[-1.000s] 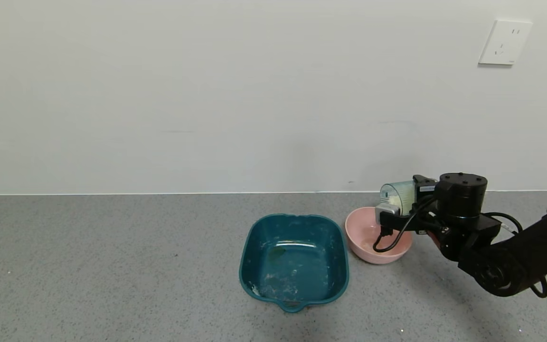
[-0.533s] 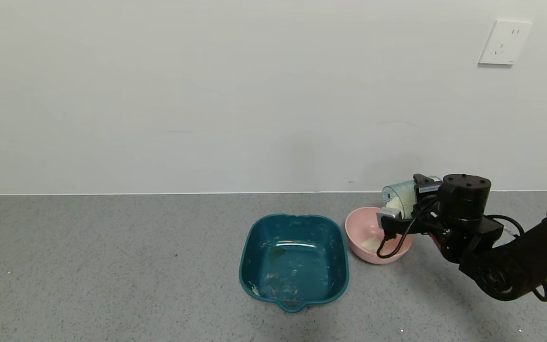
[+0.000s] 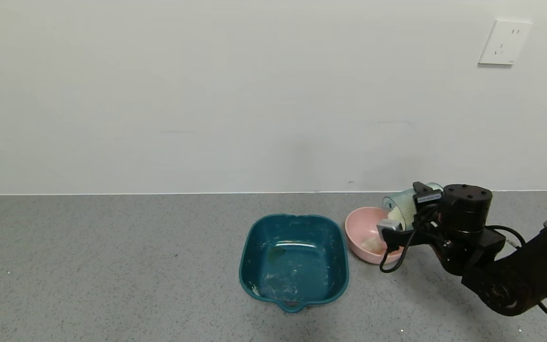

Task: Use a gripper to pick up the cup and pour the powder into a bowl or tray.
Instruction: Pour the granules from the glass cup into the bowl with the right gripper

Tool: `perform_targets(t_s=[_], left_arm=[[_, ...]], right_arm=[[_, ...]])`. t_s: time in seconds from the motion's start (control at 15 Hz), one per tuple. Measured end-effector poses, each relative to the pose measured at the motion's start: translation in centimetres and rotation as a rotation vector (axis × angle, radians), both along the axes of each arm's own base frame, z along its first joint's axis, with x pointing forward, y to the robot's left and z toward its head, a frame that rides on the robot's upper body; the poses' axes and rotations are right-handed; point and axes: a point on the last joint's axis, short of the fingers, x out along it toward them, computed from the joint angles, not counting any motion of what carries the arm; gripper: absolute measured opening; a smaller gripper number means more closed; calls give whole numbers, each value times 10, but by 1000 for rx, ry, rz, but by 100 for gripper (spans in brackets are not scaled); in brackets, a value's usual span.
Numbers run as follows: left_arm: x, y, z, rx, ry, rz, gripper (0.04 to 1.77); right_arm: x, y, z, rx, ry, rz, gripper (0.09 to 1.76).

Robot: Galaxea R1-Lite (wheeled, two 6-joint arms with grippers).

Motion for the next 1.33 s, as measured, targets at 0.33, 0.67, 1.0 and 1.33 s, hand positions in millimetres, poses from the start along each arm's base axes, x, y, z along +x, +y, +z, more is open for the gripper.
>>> perform_targets(t_s=[0.33, 0.67, 1.0, 1.33], left_arm=[[0, 0, 0, 0, 0, 0, 172], [0, 0, 0, 0, 0, 0, 172], [0, 0, 0, 0, 0, 0, 172], [0, 0, 0, 0, 0, 0, 172]], right_arm=[[-5, 5, 0, -46, 6, 17, 134], [-6, 6, 3, -103, 0, 29, 134], [-8, 16, 5, -129, -15, 18, 133], [-7, 14, 2, -122, -10, 15, 133]])
